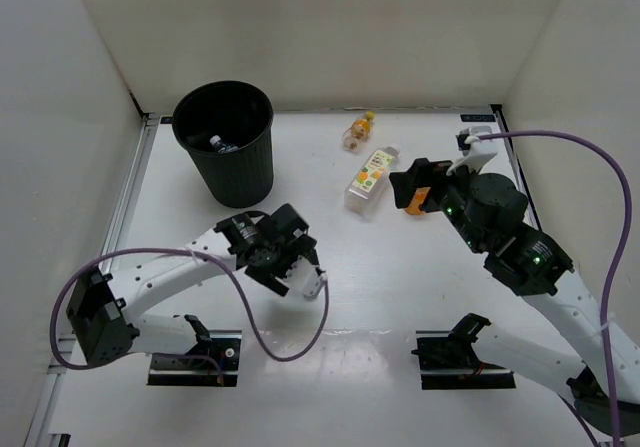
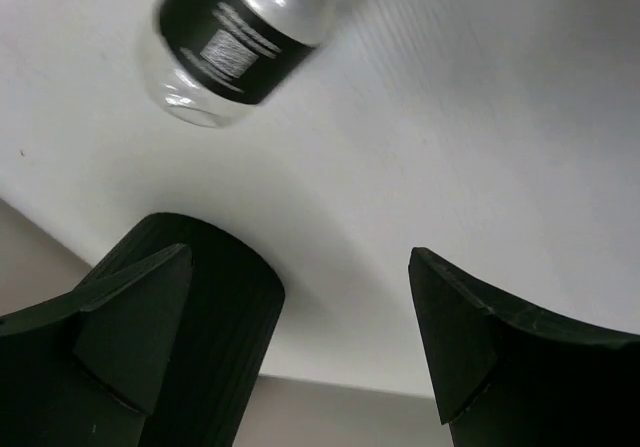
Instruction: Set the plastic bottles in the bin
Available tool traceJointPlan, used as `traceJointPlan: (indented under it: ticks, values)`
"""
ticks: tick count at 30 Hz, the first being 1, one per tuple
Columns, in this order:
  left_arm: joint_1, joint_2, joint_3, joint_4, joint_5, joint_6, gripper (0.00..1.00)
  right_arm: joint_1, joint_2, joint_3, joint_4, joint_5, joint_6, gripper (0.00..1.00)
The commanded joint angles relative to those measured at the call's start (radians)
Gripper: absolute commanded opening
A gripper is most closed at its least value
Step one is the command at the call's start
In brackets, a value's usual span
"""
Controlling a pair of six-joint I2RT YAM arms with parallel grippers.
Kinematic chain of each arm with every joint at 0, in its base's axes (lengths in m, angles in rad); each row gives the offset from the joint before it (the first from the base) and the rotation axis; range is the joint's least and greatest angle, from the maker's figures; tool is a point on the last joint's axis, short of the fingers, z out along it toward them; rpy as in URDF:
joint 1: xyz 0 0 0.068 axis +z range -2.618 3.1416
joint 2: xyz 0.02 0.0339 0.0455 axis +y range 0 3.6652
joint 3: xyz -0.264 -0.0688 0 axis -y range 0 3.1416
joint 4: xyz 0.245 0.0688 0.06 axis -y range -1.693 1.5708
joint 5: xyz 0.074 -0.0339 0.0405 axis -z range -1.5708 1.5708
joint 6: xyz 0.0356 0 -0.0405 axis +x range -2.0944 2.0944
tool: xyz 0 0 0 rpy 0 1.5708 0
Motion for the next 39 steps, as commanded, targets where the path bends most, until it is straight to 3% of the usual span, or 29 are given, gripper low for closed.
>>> traceJointPlan:
  ticks: [1,11,21,28,31,32,35,36,39]
  values:
    - [-0.026,-0.115,-0.118,0.196,-0.124,0.225,1.00,-0.002,-0.034,-0.041,-0.039,0.044,0.061,1.00]
    - [-0.166,0.029,-0.156,0.327,-0.110,0.278,1.00,-0.002,-0.054,-0.083,-0.085,0.044,0.084,1.00]
    - [-0.177,0.156,-0.207,0.345,-0.119,0.367,1.00,-0.011,-0.144,-0.141,-0.124,0.091,0.093,1.00]
    - [-0.187,0.265,-0.161,0.376,-0.096,0.295,1.00,-0.011,-0.168,-0.176,-0.133,0.082,0.113,1.00]
    - [-0.187,0.310,-0.123,0.376,-0.096,0.241,0.86,-0.011,-0.168,-0.176,-0.145,0.082,0.113,1.00]
    - [-0.187,0.310,-0.112,0.376,-0.096,0.227,0.73,-0.011,-0.168,-0.176,-0.156,0.082,0.113,1.00]
    - [-0.187,0.322,-0.081,0.376,-0.086,0.180,0.56,-0.011,-0.168,-0.167,-0.156,0.093,0.123,1.00]
    - [-0.187,0.322,-0.068,0.364,-0.086,0.169,0.45,-0.011,-0.168,-0.167,-0.156,0.093,0.123,1.00]
    - [-0.210,0.322,0.003,0.312,-0.096,0.120,0.24,-0.011,-0.168,-0.167,-0.156,0.093,0.133,1.00]
